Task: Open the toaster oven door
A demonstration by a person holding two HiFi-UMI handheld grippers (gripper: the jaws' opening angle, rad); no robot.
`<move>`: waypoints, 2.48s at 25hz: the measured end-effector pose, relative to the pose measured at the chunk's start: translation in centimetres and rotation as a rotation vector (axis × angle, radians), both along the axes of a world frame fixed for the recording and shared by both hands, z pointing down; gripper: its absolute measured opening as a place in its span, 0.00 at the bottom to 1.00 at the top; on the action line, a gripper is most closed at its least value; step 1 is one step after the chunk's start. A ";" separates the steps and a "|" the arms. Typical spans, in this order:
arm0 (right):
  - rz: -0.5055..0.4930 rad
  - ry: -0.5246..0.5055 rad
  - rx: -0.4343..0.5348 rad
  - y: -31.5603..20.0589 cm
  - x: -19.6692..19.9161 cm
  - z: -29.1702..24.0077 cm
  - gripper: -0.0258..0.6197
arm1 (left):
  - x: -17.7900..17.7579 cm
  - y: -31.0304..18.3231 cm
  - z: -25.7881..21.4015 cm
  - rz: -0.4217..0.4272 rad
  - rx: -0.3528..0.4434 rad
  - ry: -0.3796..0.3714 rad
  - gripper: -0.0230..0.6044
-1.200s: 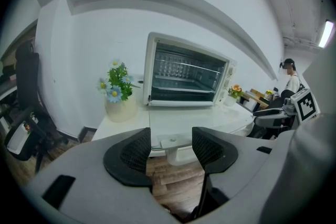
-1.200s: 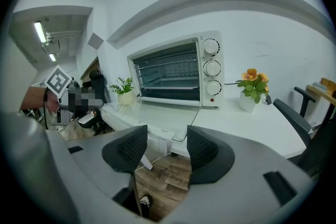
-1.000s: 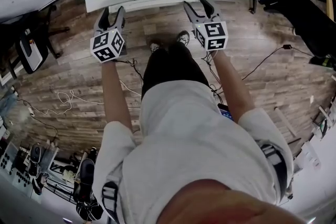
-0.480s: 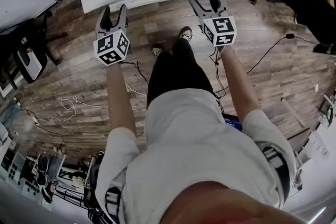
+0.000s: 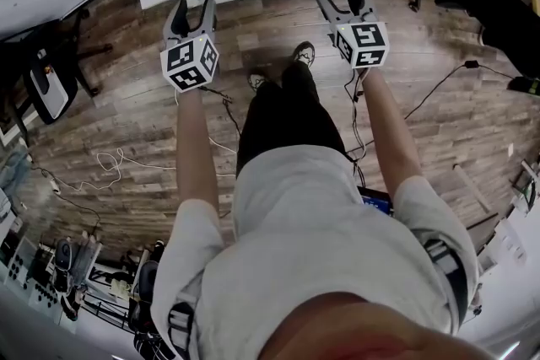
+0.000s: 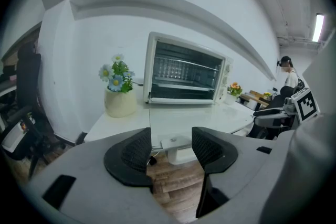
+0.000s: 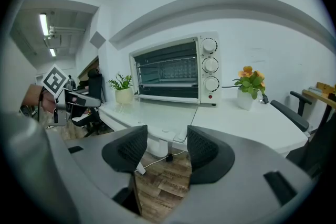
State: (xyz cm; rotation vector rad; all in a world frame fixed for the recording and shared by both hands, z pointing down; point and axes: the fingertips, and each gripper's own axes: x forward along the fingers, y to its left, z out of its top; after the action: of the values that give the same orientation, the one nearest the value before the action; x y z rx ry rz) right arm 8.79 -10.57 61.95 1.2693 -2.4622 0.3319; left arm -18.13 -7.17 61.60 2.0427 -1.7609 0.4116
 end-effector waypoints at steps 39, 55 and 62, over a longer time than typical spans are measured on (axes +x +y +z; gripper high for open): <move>0.014 0.036 -0.064 -0.1 0.1 4.6 0.40 | 0.0 -0.1 4.8 -0.046 -0.081 -0.009 0.42; 0.031 0.041 -0.095 -0.4 0.0 6.0 0.37 | 0.0 -0.4 6.3 -0.037 -0.112 -0.027 0.42; 0.031 0.043 -0.106 -0.6 0.0 6.3 0.35 | 0.0 -0.5 6.6 -0.036 -0.117 -0.037 0.42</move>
State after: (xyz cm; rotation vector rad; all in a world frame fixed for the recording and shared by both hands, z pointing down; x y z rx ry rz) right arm 8.80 -11.19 68.28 1.2579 -2.3587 0.4332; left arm -18.15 -7.66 68.24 1.9315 -1.7503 0.5317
